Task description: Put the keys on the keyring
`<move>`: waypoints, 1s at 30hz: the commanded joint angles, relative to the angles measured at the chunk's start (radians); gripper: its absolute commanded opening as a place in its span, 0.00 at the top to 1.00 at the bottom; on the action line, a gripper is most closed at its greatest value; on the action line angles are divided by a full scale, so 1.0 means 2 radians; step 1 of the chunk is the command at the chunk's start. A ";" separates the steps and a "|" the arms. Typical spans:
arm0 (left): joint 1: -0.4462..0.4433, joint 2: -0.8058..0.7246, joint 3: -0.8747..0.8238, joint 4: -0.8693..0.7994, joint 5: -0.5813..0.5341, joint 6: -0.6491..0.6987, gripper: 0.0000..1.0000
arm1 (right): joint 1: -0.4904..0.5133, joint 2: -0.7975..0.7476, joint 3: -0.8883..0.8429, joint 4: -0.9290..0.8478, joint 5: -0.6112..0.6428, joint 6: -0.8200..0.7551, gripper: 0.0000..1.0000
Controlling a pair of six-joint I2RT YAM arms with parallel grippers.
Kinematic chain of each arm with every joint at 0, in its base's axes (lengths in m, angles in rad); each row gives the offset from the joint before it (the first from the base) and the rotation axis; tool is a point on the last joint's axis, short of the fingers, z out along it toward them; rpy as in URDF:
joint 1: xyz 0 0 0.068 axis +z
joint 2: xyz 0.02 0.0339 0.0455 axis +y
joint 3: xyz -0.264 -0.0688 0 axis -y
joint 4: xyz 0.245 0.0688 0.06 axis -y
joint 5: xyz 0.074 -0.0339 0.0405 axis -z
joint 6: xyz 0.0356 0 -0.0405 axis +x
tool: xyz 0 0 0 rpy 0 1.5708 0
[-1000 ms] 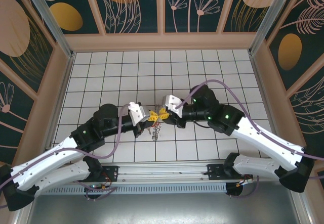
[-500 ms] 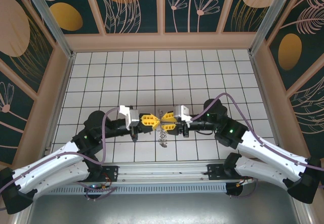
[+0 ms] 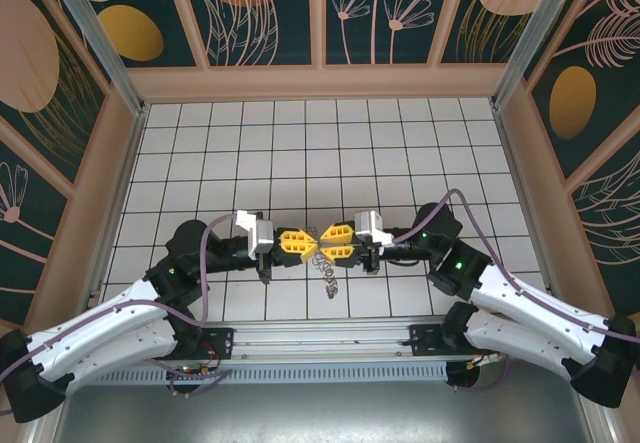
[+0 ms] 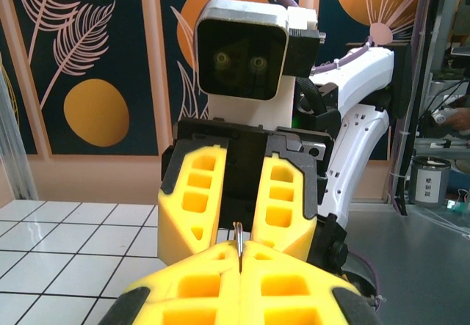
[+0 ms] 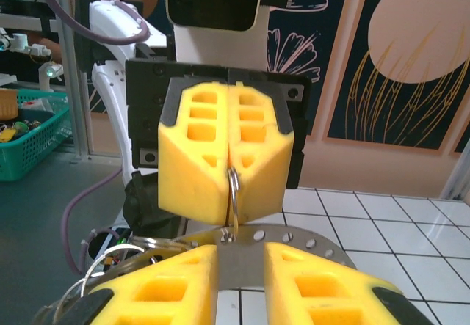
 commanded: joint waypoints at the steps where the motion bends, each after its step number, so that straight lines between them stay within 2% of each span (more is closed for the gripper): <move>1: 0.000 -0.003 -0.002 0.030 0.012 -0.006 1.00 | -0.002 -0.003 -0.008 0.049 -0.012 0.017 0.78; 7: 0.000 -0.002 -0.001 0.026 0.014 -0.003 1.00 | -0.002 0.002 -0.013 0.073 -0.014 0.028 0.81; 9: 0.000 -0.001 -0.001 0.027 0.014 -0.003 1.00 | -0.002 0.006 -0.012 0.072 -0.012 0.028 0.86; 12: -0.001 0.000 0.000 0.025 0.013 -0.002 1.00 | -0.001 0.010 -0.006 0.061 -0.004 0.024 1.00; 14: -0.001 0.002 0.004 0.010 0.005 0.004 1.00 | -0.002 0.011 0.002 0.043 0.010 0.017 1.00; 18: 0.000 0.011 0.038 -0.086 -0.045 0.039 1.00 | -0.002 0.027 0.053 -0.054 0.050 -0.015 1.00; 20: 0.000 0.014 0.057 -0.132 -0.076 0.059 0.91 | -0.001 0.041 0.088 -0.116 0.070 -0.035 1.00; 22: 0.000 0.022 0.077 -0.183 -0.109 0.078 0.87 | 0.000 0.058 0.122 -0.170 0.088 -0.051 1.00; 28: 0.000 0.059 0.116 -0.276 -0.160 0.115 0.92 | 0.031 0.119 0.201 -0.279 0.141 -0.094 1.00; 30: 0.000 0.069 0.118 -0.283 -0.164 0.119 0.99 | 0.047 0.140 0.221 -0.303 0.163 -0.107 1.00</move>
